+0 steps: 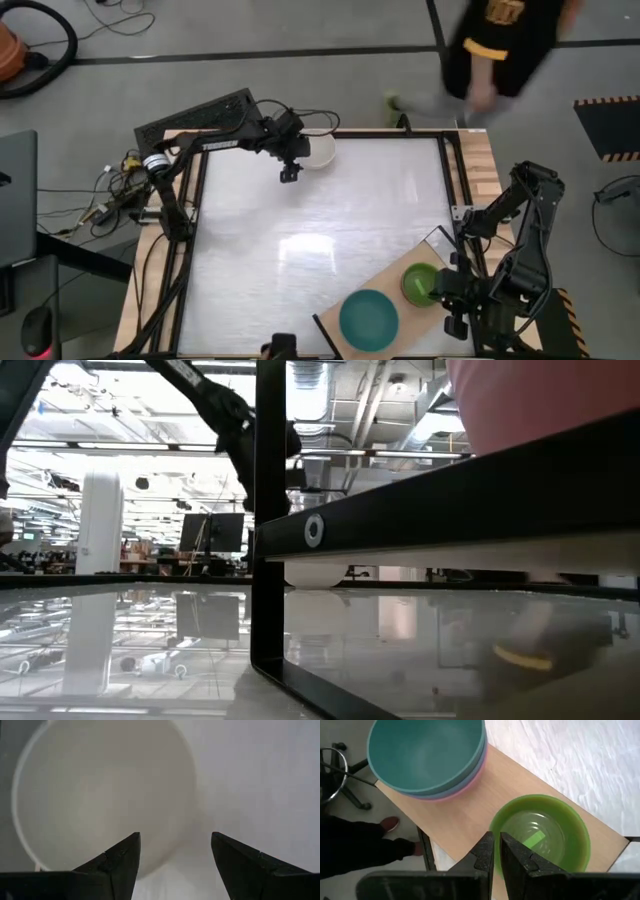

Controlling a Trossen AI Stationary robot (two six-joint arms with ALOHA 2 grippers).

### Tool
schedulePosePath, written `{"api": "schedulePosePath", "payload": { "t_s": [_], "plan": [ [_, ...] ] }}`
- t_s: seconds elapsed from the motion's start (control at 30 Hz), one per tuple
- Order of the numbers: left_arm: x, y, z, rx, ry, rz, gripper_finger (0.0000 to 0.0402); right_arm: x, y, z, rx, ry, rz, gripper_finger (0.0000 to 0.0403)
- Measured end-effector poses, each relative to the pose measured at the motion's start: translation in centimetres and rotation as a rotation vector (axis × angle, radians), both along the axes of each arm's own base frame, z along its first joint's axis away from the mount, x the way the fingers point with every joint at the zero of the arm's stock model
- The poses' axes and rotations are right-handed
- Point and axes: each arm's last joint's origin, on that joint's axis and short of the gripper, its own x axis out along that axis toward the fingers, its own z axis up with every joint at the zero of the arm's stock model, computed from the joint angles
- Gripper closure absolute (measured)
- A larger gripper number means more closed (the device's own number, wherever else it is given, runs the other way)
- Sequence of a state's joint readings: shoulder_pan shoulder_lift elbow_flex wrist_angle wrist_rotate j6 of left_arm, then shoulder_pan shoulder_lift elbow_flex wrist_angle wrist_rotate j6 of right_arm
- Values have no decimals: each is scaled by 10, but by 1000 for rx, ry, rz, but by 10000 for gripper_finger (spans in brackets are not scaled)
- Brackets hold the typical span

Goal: Place and stack bowls onto a shelf
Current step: Stack the white bowl on top of the dark green bowl on the shelf

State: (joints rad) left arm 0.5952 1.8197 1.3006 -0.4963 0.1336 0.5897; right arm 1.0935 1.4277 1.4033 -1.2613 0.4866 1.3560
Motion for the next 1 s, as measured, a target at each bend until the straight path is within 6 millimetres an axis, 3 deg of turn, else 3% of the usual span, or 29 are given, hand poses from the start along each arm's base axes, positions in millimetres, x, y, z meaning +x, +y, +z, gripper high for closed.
{"api": "schedulePosePath", "payload": {
  "t_s": [0.23,0.33,0.47,0.63,0.8,1.0],
  "plan": [
    [6,9,-36,4,100,-19,193,-1,-1,0,-15,8,0,345],
    [5,6,-42,-8,154,-9,249,-1,-2,0,-15,9,-3,345],
    [5,2,-40,36,198,-5,368,0,-4,-1,-36,15,-12,345],
    [6,-3,-34,81,230,60,398,5,-8,-1,-45,15,-39,345],
    [1,-29,-7,58,231,24,401,12,-13,0,-83,-29,-58,345],
    [-15,-86,62,10,69,-132,401,27,-24,3,-213,-155,-84,345]
  ]
}}
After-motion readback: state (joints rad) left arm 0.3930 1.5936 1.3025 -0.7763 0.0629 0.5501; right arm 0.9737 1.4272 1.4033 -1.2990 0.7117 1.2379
